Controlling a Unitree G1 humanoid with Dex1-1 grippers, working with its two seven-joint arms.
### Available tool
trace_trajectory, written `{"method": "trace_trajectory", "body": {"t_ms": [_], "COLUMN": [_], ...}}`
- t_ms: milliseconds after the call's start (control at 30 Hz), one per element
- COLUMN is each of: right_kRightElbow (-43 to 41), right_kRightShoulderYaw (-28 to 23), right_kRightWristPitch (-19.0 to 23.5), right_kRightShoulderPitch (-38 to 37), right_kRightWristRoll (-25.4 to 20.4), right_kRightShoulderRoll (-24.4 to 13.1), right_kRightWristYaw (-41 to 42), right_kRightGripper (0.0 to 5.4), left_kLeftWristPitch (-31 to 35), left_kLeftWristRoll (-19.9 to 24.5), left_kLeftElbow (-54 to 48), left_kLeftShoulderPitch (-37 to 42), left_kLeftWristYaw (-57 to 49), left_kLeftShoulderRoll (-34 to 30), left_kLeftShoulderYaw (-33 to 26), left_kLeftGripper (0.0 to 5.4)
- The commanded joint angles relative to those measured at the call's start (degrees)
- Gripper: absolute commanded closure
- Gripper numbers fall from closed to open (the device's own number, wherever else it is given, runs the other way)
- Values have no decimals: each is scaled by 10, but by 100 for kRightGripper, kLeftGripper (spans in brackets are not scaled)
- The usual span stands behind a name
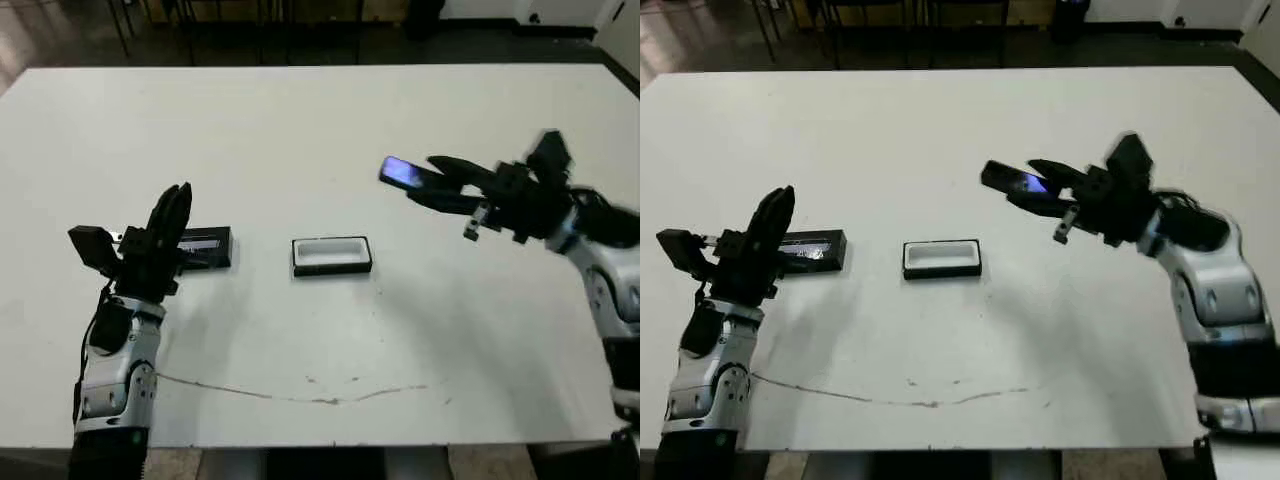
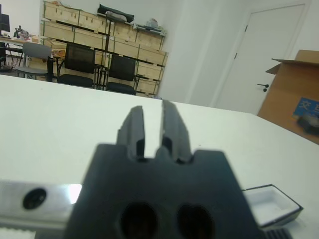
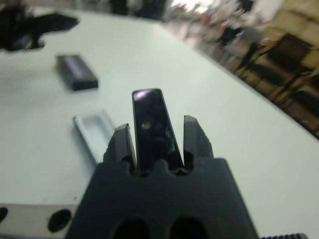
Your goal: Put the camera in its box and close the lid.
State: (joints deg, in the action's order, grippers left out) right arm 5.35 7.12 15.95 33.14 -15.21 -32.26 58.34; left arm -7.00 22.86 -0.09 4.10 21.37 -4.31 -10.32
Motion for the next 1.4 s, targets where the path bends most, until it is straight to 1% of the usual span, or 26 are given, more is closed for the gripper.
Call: {"method": "trace_trajectory", "body": {"t_ms": [33,133,267,367,467,567,733,833,1100,1400], "right_kRightElbow": [31,56,105,136,163,188,226,240,269,279], "right_kRightShoulderYaw": [39,74,106,116,120,120,121,121,126,150], "right_kRightWristPitch": [15,12,22,25,41,35,8,2,0,-19], "right_kRightShoulderPitch": [48,86,131,150,168,182,191,193,195,186], "right_kRightWristRoll": [22,38,50,54,55,58,74,83,104,139], "right_kRightShoulderRoll": [-1,10,30,46,58,73,97,106,120,126], "right_kRightWristYaw": [37,72,112,132,148,153,144,143,147,147], "right_kRightGripper": [503,503,503,503,503,503,503,503,503,503], "left_kLeftWristPitch": [3,4,6,22,38,43,25,22,17,24], "left_kLeftWristRoll": [-1,-3,-1,-2,-2,-3,-6,-4,-6,-7], "left_kLeftElbow": [3,2,2,-12,-24,-29,-20,-17,-15,-22], "left_kLeftShoulderPitch": [-10,-11,-12,-16,-19,-21,-19,-19,-20,-23], "left_kLeftWristYaw": [-3,-4,-3,-11,-23,-29,-23,-21,-20,-21], "left_kLeftShoulderRoll": [-4,-5,-5,-7,-5,-4,-4,-4,-4,-6], "left_kLeftShoulderYaw": [-3,-3,-2,-1,0,0,-1,-1,-1,1], "left_kLeftGripper": [540,540,540,540,540,540,540,540,540,540]}}
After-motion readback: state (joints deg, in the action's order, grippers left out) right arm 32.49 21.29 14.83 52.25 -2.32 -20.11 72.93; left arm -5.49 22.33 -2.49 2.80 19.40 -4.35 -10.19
